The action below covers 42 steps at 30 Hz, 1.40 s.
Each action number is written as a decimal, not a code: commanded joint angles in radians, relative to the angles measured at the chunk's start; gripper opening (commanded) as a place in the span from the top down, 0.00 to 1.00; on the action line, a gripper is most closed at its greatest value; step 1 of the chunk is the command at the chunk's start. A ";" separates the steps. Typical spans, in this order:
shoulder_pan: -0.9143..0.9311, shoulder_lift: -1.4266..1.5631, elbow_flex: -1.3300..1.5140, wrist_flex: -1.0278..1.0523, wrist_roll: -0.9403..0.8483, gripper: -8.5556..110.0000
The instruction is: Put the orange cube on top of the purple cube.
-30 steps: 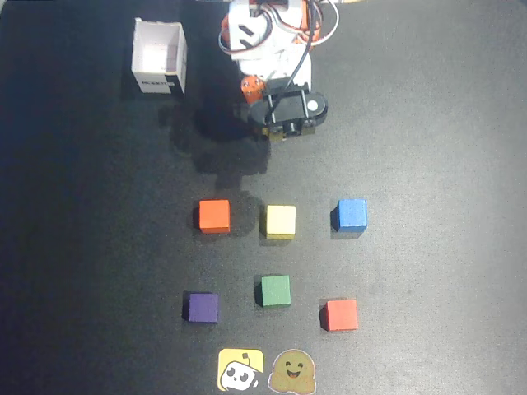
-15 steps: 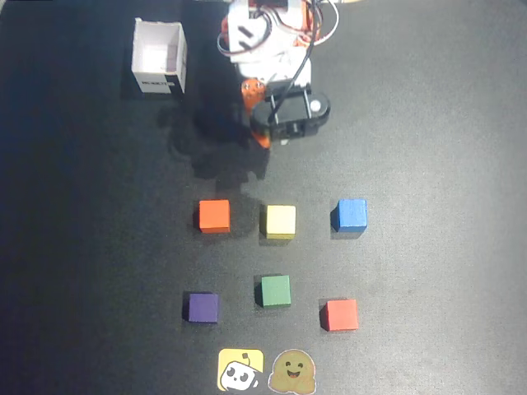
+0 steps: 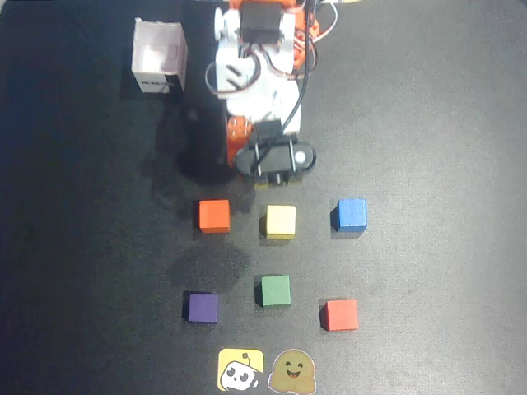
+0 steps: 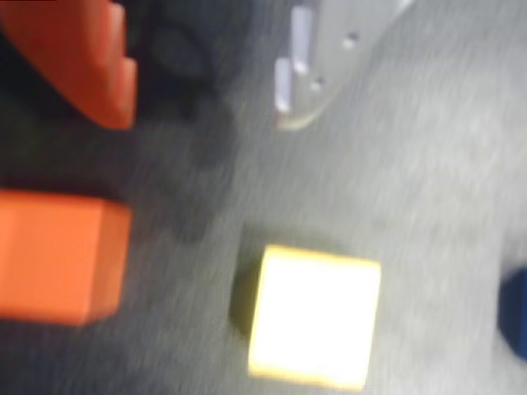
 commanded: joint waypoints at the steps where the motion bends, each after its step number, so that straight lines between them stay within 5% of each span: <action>1: 0.018 -0.040 -0.061 -0.057 -0.009 0.82; 17: 0.124 -0.471 -0.293 -0.135 -0.100 0.76; 42: 0.137 -0.683 -0.249 -0.330 -0.117 0.74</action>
